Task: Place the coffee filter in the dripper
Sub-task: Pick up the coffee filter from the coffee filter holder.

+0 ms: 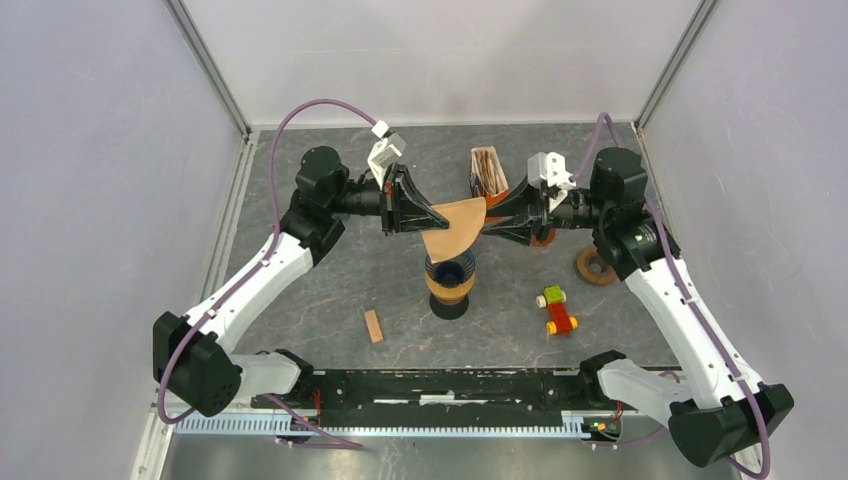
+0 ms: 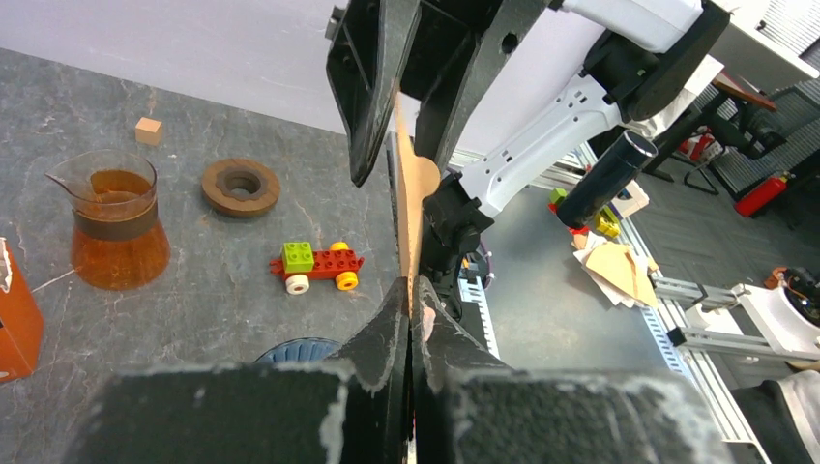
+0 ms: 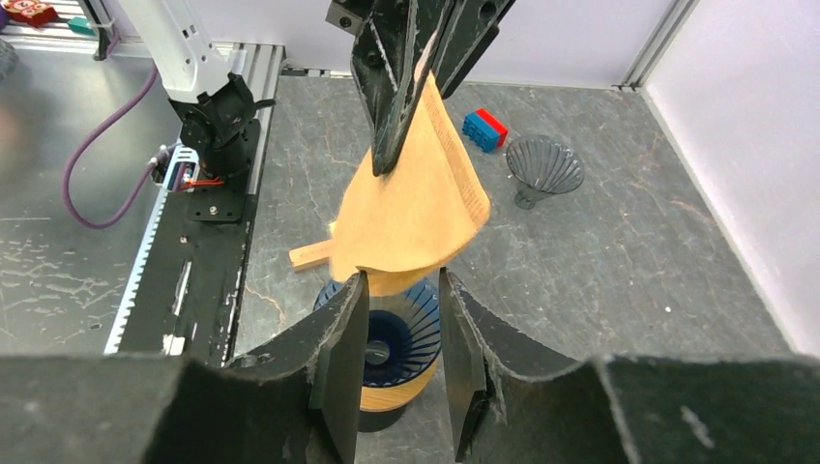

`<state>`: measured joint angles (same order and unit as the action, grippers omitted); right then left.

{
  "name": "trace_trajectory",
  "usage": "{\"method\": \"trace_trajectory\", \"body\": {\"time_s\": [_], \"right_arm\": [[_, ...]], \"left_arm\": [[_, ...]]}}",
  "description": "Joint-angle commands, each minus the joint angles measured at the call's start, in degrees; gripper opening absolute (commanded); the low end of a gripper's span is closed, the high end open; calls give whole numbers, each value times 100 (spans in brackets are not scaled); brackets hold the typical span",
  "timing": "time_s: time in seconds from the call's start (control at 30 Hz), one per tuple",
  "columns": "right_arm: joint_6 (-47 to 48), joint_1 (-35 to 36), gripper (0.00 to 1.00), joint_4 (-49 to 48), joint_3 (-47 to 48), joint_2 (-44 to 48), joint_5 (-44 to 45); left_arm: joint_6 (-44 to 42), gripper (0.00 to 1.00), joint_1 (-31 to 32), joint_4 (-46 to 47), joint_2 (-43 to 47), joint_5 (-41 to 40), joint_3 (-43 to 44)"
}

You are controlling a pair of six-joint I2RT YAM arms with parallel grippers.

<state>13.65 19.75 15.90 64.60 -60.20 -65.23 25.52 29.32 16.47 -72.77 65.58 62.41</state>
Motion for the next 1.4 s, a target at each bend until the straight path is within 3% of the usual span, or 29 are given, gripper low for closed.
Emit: {"method": "trace_trajectory", "body": {"time_s": [0.0, 0.27, 0.73, 1.0, 1.37], "right_arm": [[588, -32, 39, 489, 483, -60, 79], [842, -41, 39, 810, 664, -82, 154], [723, -47, 39, 477, 339, 8, 32], [1800, -42, 43, 1717, 867, -61, 164], [-255, -41, 41, -139, 219, 150, -154]], "left_arm": [[171, 2, -40, 286, 139, 249, -89], [299, 2, -36, 464, 160, 299, -130], [990, 2, -45, 1270, 70, 362, -256], [1290, 2, -101, 1655, 44, 385, -308], [1889, 2, -90, 2423, -107, 351, -491]]}}
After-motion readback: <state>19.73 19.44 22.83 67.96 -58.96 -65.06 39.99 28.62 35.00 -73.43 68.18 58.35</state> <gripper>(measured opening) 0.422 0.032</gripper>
